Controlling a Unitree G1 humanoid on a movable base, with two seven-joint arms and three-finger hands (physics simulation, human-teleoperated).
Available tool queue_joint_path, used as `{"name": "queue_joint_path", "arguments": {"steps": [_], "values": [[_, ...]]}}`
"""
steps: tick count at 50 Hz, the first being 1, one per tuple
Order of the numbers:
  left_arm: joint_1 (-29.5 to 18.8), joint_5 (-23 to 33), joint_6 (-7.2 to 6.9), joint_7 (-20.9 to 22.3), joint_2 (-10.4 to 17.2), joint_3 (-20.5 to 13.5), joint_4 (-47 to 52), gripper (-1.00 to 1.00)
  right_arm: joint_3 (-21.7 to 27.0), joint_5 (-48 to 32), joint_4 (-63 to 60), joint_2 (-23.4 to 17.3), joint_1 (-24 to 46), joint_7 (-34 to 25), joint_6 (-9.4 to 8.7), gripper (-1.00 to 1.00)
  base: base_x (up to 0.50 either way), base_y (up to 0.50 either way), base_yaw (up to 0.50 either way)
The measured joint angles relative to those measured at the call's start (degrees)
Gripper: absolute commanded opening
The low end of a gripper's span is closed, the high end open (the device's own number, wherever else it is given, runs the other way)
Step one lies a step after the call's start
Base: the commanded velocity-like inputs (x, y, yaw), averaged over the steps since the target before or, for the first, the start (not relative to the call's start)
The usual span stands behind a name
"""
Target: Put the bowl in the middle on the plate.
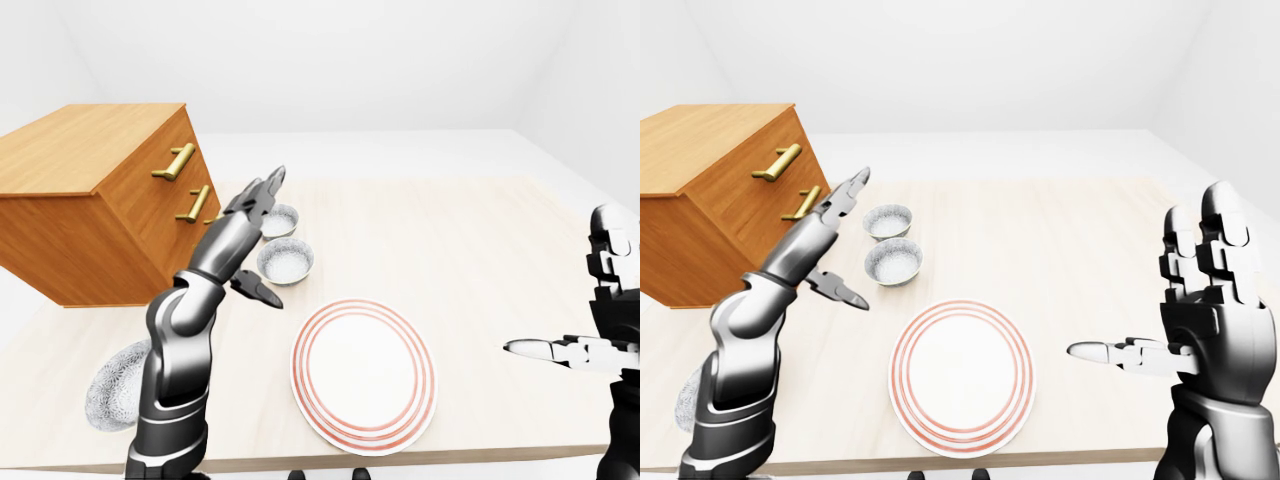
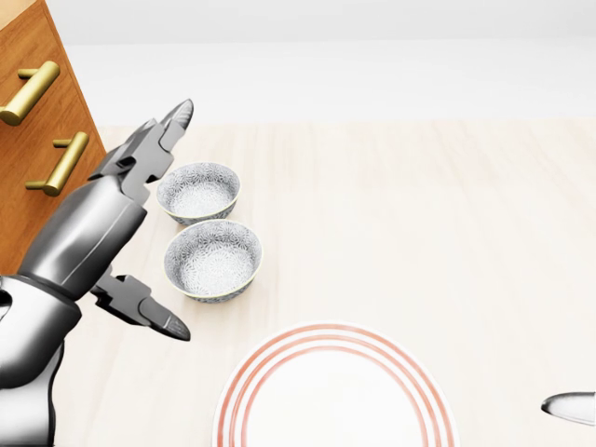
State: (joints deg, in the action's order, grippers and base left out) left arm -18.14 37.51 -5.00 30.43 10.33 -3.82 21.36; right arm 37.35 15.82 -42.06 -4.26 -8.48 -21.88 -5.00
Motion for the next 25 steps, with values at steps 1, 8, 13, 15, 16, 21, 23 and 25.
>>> {"name": "queue_joint_path", "arguments": {"steps": [1,8,13,15,16,21,23,25], "values": [[-0.27,0.60,0.00,0.31,0.10,0.01,-0.28,1.00,0.02,0.00,-0.10,-0.01,0.00,0.02,0.00,1.00,0.00,0.00,0.00],[-2.19,4.26,0.00,2.37,0.77,-0.03,-2.26,1.00,0.15,0.02,-0.49,0.00,-0.01,-0.02,0.00,1.00,0.00,0.00,0.00],[-3.37,6.60,0.00,4.07,1.41,-0.16,-3.62,1.00,0.12,-0.12,-0.54,0.02,0.00,-0.08,0.00,1.00,0.00,0.00,0.00],[-3.83,7.52,0.00,4.95,1.76,-0.23,-4.11,1.00,0.10,-0.18,-0.45,0.01,0.02,-0.11,0.00,1.00,0.00,0.00,0.00],[-4.03,7.98,0.00,5.36,1.91,-0.27,-4.39,1.00,0.08,-0.21,-0.39,0.01,0.02,-0.13,0.00,1.00,0.00,0.00,0.00],[-4.44,10.65,0.00,6.96,2.43,-0.23,-5.88,1.00,-0.33,-0.46,-0.35,-0.08,0.17,-0.08,0.00,1.00,0.00,0.00,0.00],[-4.46,11.88,0.24,7.44,2.68,-0.17,-6.47,1.00,-0.25,-0.40,-0.30,-0.11,0.20,-0.08,0.00,1.00,0.00,0.00,0.00],[-4.53,13.11,0.66,7.69,2.85,-0.21,-7.07,1.00,-0.24,-0.38,-0.25,-0.11,0.20,-0.09,0.00,1.00,0.00,0.00,0.00]]}}
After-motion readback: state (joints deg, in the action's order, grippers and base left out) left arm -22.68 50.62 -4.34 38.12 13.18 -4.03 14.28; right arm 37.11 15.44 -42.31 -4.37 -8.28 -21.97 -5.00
